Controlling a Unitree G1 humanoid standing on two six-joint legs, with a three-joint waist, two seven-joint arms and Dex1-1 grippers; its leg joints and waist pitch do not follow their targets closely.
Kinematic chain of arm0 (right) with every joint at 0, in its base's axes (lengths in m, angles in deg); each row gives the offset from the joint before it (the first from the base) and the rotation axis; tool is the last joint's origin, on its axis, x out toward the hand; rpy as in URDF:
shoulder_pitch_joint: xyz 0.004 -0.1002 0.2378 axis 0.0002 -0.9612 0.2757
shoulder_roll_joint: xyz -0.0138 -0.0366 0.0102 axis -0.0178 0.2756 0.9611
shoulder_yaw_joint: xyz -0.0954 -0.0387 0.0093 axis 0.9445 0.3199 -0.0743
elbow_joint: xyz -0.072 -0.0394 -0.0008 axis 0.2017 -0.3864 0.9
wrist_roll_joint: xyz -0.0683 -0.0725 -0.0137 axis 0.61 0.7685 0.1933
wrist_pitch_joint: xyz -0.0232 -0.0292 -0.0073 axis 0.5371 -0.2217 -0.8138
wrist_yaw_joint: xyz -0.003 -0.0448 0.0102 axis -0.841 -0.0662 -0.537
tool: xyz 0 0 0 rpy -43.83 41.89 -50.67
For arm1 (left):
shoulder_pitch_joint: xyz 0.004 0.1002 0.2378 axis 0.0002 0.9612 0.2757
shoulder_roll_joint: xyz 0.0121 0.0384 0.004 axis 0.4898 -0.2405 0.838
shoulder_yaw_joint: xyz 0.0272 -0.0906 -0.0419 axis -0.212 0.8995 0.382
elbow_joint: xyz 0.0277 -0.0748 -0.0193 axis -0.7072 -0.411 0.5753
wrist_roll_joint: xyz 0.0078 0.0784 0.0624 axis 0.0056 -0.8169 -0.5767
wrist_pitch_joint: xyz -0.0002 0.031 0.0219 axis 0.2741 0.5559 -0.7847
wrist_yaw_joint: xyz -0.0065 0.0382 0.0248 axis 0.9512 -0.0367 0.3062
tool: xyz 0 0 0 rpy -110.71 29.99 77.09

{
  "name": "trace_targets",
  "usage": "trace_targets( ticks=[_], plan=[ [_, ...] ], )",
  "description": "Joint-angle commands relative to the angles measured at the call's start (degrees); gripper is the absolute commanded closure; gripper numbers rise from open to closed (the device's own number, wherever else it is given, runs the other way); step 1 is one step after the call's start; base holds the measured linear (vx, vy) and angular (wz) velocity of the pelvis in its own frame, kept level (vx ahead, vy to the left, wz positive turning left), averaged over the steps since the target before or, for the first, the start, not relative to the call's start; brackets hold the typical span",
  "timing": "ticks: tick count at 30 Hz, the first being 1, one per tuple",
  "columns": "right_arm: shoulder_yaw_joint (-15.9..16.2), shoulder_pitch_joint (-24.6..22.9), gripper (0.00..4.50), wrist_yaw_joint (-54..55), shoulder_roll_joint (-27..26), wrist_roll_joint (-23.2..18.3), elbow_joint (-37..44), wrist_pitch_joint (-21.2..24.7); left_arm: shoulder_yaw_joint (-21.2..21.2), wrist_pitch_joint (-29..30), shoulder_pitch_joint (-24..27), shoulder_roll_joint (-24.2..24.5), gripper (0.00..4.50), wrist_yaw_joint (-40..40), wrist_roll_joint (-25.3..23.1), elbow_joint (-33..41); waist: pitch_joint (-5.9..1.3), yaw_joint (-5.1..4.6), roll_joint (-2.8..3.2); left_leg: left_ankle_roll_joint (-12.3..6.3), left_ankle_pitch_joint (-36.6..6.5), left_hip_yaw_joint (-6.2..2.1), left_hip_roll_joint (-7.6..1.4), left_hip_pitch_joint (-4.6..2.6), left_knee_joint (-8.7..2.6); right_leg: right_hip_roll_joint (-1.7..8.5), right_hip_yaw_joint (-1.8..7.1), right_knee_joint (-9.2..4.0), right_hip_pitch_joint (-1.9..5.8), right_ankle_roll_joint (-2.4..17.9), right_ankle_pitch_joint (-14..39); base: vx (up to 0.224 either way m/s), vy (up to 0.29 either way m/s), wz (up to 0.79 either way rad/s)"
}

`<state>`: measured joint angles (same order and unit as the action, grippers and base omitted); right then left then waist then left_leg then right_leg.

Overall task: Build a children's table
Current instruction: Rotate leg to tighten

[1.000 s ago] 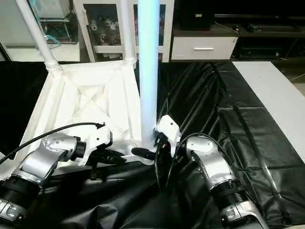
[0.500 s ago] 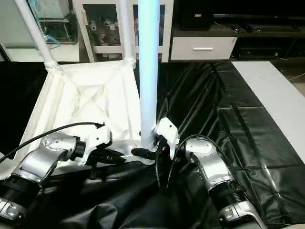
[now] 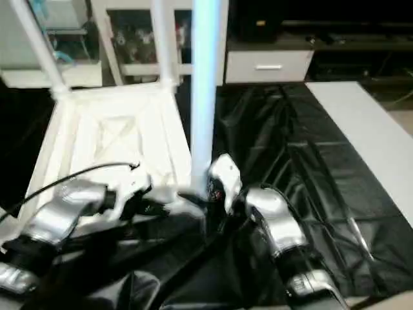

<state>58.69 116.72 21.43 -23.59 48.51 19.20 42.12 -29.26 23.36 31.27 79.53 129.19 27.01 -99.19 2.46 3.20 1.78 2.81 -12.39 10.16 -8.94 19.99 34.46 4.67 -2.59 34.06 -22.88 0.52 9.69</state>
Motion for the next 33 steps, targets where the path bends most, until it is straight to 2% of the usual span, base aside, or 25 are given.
trace_targets(
  ticks=[1,2,3,5,7,8,10,13,15,17,19,21,22,23,24,25,27,28,29,31,33],
  plan=[
    [-1.43,0.31,1.85,8.65,-1.63,2.28,-3.85,3.78,0.84,1.19,-1.50,-4.22,4.50,-5.70,1.14,-3.38,-2.57,-0.19,-0.33,-0.03,-18.89,-1.67,-3.65,-0.44,-5.23,4.17,2.33,-5.00,2.11,11.45,24.93,0.000,0.000,0.00],
    [-1.35,0.65,1.85,11.65,-2.81,3.15,-4.29,4.48,1.21,1.74,-2.63,-5.77,4.50,-8.59,0.62,-4.57,-2.32,-0.35,-0.32,-0.01,-18.96,-1.60,-3.58,-0.49,-5.29,4.02,2.37,-5.29,1.69,10.62,26.83,0.000,0.000,0.00],
    [-1.51,0.93,1.85,13.54,-3.62,3.49,-4.67,4.93,1.58,2.60,-3.25,-6.70,4.50,-10.19,0.50,-5.19,-2.45,-0.33,-0.37,0.19,-19.57,-1.71,-3.45,-0.81,-5.19,4.09,2.21,-5.55,1.60,9.61,29.58,0.000,0.000,0.00],
    [-1.91,1.59,1.85,17.64,-5.35,4.16,-5.57,5.83,2.29,4.40,-4.48,-8.55,4.50,-13.27,0.28,-6.42,-2.48,-0.32,-0.42,-0.02,-19.05,-1.77,-3.51,-0.64,-5.23,4.17,2.27,-5.77,1.47,8.81,30.45,0.000,0.000,0.00],
    [-2.80,3.52,1.85,28.34,-8.22,6.42,-8.85,6.53,4.32,7.10,-7.01,-12.13,4.50,-22.20,-0.65,-9.58,-2.40,-0.61,-0.18,0.16,-18.93,-1.74,-3.35,-0.40,-5.27,3.95,2.15,-5.75,1.32,8.48,30.50,0.000,0.000,0.00],
    [-3.18,4.21,1.85,31.58,-8.98,7.00,-10.11,6.42,4.89,7.55,-7.74,-13.06,4.50,-24.75,-0.97,-10.61,-2.43,-0.72,-0.18,0.64,-20.01,-1.79,-3.25,-0.77,-5.24,3.91,1.99,-6.05,1.06,7.99,31.82,0.000,0.000,0.00],
    [-4.23,5.80,1.85,38.16,-10.49,7.68,-13.00,6.01,6.31,7.16,-9.42,-15.03,4.50,-31.29,-1.69,-13.11,-2.62,-0.74,-0.28,0.54,-19.52,-1.89,-3.27,-0.49,-5.33,4.01,1.93,-6.00,1.25,7.86,30.44,0.000,0.000,0.00],
    [-5.44,7.10,1.85,42.74,-11.95,8.16,-15.02,5.50,7.46,5.62,-10.65,-16.56,4.50,-36.86,-2.29,-15.36,-2.89,-0.52,-0.28,-0.28,-18.59,-1.69,-3.32,-0.58,-5.40,3.86,2.00,-5.83,1.32,8.60,25.55,0.000,0.000,0.00],
    [-5.66,7.31,1.85,42.82,-12.28,8.31,-15.23,5.19,7.39,5.34,-10.64,-16.69,4.50,-37.21,-2.53,-15.35,-3.08,-0.26,-0.30,-1.51,-15.70,-1.58,-3.40,-0.05,-5.49,3.95,2.04,-5.32,1.83,9.71,20.46,0.000,0.000,0.00],
    [-5.92,7.38,1.85,42.62,-12.61,8.06,-15.27,4.80,7.07,5.96,-10.31,-16.67,4.50,-36.11,-2.55,-14.76,-3.16,-0.20,-0.35,-2.40,-14.36,-1.40,-3.40,0.08,-5.40,3.98,2.06,-5.08,1.99,10.52,18.00,0.000,0.000,0.00],
    [-6.73,7.61,1.85,41.52,-13.28,7.14,-15.31,3.50,6.72,5.79,-10.19,-16.55,4.50,-35.33,-2.82,-14.65,-3.16,-0.19,-0.30,-3.05,-13.69,-1.28,-3.37,0.15,-5.32,4.16,2.08,-5.03,2.11,10.99,17.54,0.000,0.000,0.00],
    [-7.20,7.85,1.85,40.19,-13.87,6.33,-15.08,1.44,6.29,5.34,-10.16,-16.27,4.50,-34.41,-2.82,-14.90,-3.09,-0.24,-0.20,-3.28,-14.23,-1.25,-3.39,0.10,-5.36,4.22,2.04,-5.30,2.07,10.66,19.50,0.000,0.000,0.00],
    [-7.00,7.71,1.85,38.34,-13.83,5.87,-14.03,-0.68,5.69,4.41,-10.09,-15.72,4.50,-33.24,-2.72,-15.13,-3.12,-0.18,-0.13,-3.30,-14.33,-1.26,-3.39,0.08,-5.36,4.27,2.04,-5.33,2.07,10.57,19.78,0.000,0.000,0.00],
    [-6.85,7.63,1.50,37.75,-13.71,5.83,-13.62,-1.49,5.42,4.04,-10.07,-15.48,4.50,-32.76,-2.67,-15.22,-3.09,-0.24,-0.05,-3.25,-14.56,-1.26,-3.43,0.10,-5.43,4.18,2.04,-5.41,2.04,10.41,20.12,0.000,0.000,0.00],
    [-6.83,7.41,1.30,37.35,-13.45,5.75,-12.94,-2.38,4.83,2.95,-9.86,-15.03,4.50,-31.63,-2.74,-15.04,-3.21,-0.09,0.10,-3.33,-14.05,-1.30,-3.45,0.08,-5.40,4.20,2.04,-5.32,2.06,10.48,19.53,0.000,0.000,0.00],
    [-6.93,7.04,1.16,36.02,-13.07,5.20,-11.97,-2.88,4.43,2.90,-9.49,-14.57,4.50,-30.66,-2.76,-14.43,-3.19,-0.10,-0.02,-3.44,-13.86,-1.23,-3.45,0.14,-5.39,4.17,2.05,-5.36,2.03,10.48,19.26,0.000,0.000,0.00],
    [-6.94,6.32,1.09,33.92,-12.30,4.49,-10.22,-3.27,3.85,3.12,-8.84,-13.81,4.50,-29.25,-2.89,-13.33,-3.15,-0.20,-0.02,-4.27,-13.23,-1.32,-3.47,0.67,-5.49,4.22,1.97,-5.18,2.44,10.38,18.35,0.000,0.000,0.00],
    [-6.71,5.68,0.99,32.54,-11.28,4.38,-8.69,-3.42,2.93,2.77,-8.14,-12.89,4.50,-27.39,-3.17,-12.26,-3.19,-0.31,0.23,-4.34,-12.94,-1.45,-3.45,0.84,-5.52,4.24,1.91,-5.04,2.66,10.36,18.15,0.000,0.000,0.00],
    [-6.44,4.92,0.80,30.67,-10.22,4.08,-6.99,-3.28,2.16,2.98,-7.38,-11.97,4.50,-25.50,-3.28,-11.06,-3.20,-0.57,0.28,-4.52,-12.68,-1.50,-3.66,0.91,-5.61,4.18,1.78,-5.09,2.60,10.43,18.07,0.000,0.000,0.00],
    [-6.12,3.06,0.76,25.49,-8.00,2.92,-3.10,-3.01,0.46,1.53,-5.55,-9.93,4.50,-20.66,-3.12,-8.30,-3.26,-0.83,0.09,-4.89,-12.41,-1.36,-3.69,0.93,-5.39,4.21,1.81,-5.08,2.59,11.03,17.47,0.000,0.000,0.00],
    [-4.66,0.68,0.62,18.34,-5.38,1.64,1.15,-2.43,-0.58,0.17,-3.96,-8.16,4.50,-16.38,-2.37,-5.98,-3.57,-0.58,0.31,-5.97,-10.16,-1.17,-3.89,0.63,-5.03,4.22,1.82,-4.74,2.40,12.34,13.93,0.000,0.000,0.00]
  ],
)
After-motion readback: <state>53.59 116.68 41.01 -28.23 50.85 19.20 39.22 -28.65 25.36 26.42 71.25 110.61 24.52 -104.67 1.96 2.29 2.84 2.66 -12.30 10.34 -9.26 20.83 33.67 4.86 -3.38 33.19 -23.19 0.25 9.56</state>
